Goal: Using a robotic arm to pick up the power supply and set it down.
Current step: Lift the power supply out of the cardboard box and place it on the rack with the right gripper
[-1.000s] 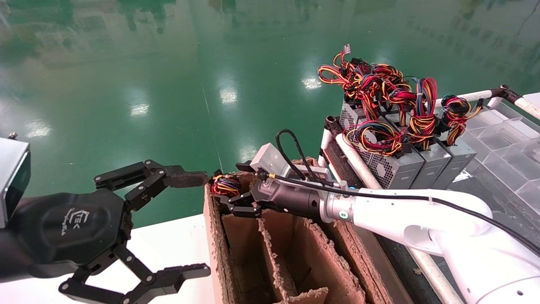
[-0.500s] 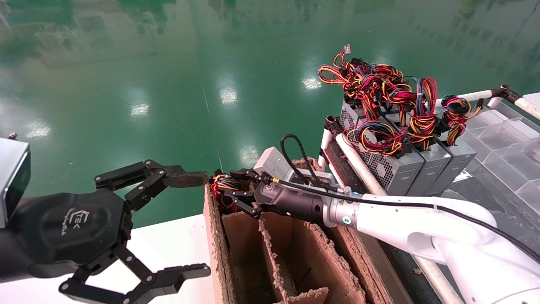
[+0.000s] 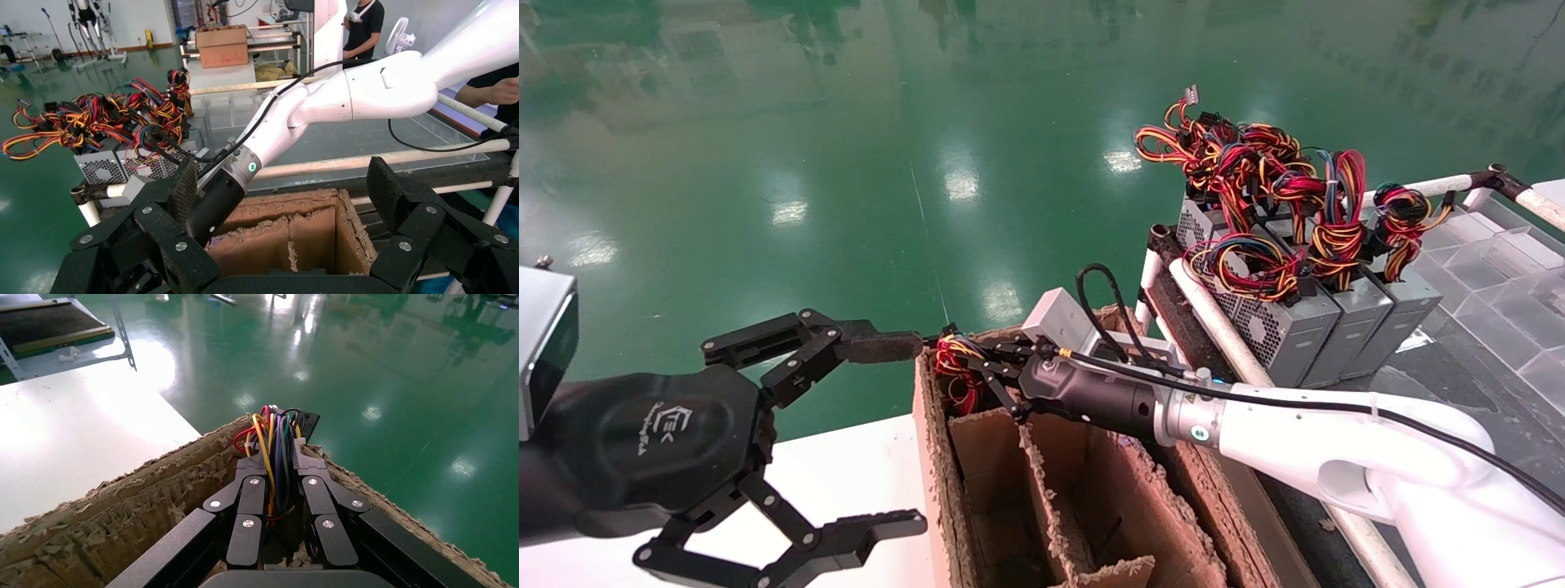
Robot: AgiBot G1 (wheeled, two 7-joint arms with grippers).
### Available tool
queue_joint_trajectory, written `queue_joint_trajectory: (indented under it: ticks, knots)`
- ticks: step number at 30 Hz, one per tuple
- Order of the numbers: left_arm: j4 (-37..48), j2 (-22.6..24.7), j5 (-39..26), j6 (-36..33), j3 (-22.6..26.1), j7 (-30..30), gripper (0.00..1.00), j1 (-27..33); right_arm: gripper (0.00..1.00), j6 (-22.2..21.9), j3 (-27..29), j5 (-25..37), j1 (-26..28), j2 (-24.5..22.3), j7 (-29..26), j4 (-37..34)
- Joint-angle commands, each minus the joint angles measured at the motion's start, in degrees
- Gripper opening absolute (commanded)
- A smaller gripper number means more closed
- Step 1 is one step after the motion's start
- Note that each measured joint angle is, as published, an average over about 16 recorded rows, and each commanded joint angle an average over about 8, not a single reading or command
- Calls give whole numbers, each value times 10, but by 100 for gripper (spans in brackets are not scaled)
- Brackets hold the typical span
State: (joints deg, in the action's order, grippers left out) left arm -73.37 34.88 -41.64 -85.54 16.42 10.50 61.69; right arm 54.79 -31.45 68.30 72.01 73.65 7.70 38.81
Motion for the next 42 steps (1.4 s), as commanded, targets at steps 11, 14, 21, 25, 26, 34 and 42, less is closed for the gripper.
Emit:
queue_joint_trajectory:
  ticks: [11, 14, 21, 25, 26, 34, 42]
  knots:
    - [0, 0, 0, 0, 0, 0, 100, 0, 0, 6, 25, -34, -5, -26, -19, 39]
    - [0, 0, 0, 0, 1, 0, 100, 0, 0, 12, 31, -45, -2, -36, -34, 56]
    - [0, 0, 1, 0, 1, 0, 100, 0, 0, 20, 50, -70, 7, -65, -66, 106]
    - [0, 0, 1, 0, 1, 0, 100, 0, 0, 18, 66, -87, 11, -85, -81, 144]
    - [0, 0, 1, 0, 1, 0, 100, 0, 0, 17, 70, -91, 11, -90, -84, 154]
    - [0, -1, 1, 1, 1, -1, 100, 0, 0, 7, 102, -122, 15, -136, -121, 229]
    - [0, -1, 1, 1, 2, -1, 100, 0, 0, 21, 132, -152, 21, -204, -167, 281]
